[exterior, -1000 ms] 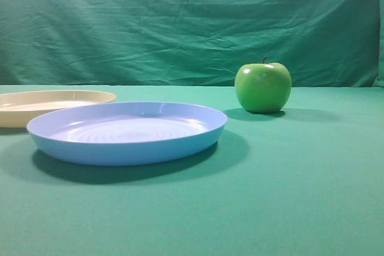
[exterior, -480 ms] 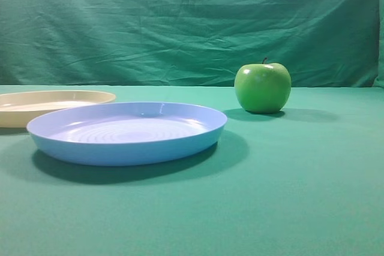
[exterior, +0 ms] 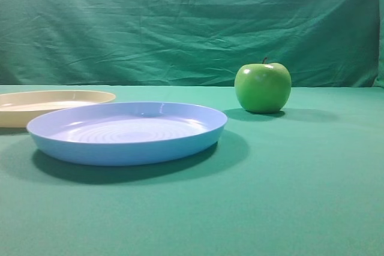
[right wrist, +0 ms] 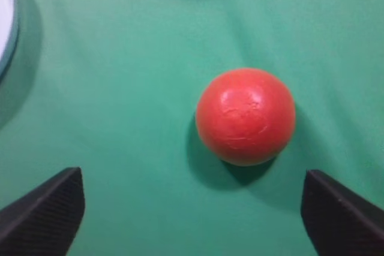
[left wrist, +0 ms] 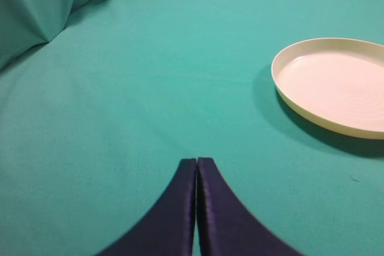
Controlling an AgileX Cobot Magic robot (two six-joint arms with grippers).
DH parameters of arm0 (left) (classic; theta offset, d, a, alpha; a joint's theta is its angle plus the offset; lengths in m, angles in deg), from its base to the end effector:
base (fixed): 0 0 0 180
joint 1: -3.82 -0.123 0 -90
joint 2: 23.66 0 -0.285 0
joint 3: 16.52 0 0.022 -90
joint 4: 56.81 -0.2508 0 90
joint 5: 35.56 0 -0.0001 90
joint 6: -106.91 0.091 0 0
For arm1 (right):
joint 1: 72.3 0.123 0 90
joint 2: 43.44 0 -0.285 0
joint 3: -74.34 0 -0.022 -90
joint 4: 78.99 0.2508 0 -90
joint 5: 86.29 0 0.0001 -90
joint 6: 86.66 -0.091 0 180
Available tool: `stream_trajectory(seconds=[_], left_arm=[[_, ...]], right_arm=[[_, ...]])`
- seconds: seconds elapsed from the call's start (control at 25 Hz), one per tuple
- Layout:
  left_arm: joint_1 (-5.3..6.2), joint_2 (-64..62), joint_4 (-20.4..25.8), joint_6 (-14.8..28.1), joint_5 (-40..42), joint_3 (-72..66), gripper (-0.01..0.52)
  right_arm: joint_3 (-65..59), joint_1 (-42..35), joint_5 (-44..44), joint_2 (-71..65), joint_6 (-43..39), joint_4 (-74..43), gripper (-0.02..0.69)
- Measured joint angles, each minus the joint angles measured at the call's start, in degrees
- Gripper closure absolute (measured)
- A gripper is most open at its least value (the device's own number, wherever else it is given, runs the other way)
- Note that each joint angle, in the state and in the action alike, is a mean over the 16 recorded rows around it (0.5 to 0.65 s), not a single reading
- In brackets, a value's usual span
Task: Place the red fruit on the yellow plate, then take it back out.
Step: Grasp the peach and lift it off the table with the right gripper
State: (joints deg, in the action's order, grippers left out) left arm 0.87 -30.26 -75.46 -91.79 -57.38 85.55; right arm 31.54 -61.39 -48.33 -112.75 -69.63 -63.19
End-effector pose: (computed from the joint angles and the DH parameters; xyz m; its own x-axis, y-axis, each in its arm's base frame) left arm 0.0509 0.0135 0.1776 -0.2598 -0.0360 -0.9650 -0.1715 0.9851 0.0094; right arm 0.1798 0.0502 0.2387 -0.8181 -0.2356 -0.5246 -0.3358 0.9363 0.1032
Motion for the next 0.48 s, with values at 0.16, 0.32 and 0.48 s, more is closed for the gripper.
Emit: stream_trajectory(seconds=[0.16,0.32,0.48], left_arm=[[0.0,0.0,0.0,0.0,0.0,0.0,0.514],[0.0,0.0,0.0,0.0,0.0,0.0,0.514],[0.0,0.0,0.0,0.0,0.0,0.0,0.514]], right_arm=[[0.3,0.0,-3.0,-5.8,0.3,-0.8,0.028],[0.6,0.0,-6.8,-11.7,0.5,-1.7,0.019],[1.2,0.0,-10.6,-17.2,0.7,-2.2,0.027]])
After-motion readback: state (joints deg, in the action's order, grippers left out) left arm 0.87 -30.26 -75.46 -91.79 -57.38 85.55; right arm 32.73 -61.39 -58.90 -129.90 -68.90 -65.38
